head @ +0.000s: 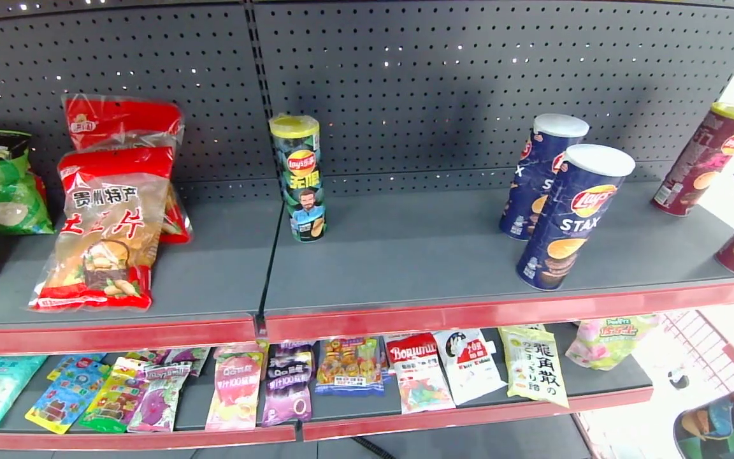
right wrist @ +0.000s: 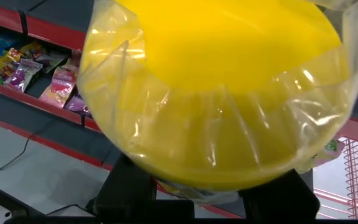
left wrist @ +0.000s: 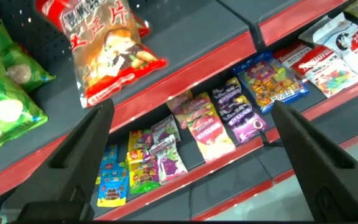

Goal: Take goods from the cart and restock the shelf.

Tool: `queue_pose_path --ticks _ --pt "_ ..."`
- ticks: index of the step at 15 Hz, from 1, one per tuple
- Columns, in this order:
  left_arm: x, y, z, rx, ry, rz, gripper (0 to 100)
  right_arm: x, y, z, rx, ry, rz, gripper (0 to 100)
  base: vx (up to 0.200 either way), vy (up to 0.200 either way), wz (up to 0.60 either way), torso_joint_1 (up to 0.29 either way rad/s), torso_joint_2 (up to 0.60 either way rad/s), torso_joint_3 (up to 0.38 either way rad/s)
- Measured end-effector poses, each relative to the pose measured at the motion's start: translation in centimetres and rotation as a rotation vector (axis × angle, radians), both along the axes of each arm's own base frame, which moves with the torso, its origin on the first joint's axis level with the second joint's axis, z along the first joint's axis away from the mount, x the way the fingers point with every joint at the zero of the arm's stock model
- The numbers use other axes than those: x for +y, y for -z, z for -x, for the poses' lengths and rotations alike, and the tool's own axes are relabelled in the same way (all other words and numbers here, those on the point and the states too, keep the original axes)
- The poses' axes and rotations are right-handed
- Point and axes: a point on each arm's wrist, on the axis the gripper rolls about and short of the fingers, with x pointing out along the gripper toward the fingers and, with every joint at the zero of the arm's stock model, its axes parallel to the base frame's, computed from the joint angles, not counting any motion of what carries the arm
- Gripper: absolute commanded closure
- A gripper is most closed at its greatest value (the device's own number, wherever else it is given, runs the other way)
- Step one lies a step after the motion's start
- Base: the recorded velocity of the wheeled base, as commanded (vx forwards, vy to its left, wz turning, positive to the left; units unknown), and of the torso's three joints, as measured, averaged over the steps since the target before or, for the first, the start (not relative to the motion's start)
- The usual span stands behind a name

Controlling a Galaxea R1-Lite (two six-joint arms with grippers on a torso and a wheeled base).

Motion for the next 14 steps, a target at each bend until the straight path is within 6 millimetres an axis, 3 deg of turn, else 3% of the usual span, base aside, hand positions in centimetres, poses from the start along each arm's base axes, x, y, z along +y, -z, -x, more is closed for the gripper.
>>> queue_pose_path --ticks 14 --pt "0.02 0.24 0.02 0.001 -0.003 -0.024 0 0.02 0.52 -0.22 0.022 -0.002 0.001 100 0.000 0.000 0.00 0.000 0.00 0.000"
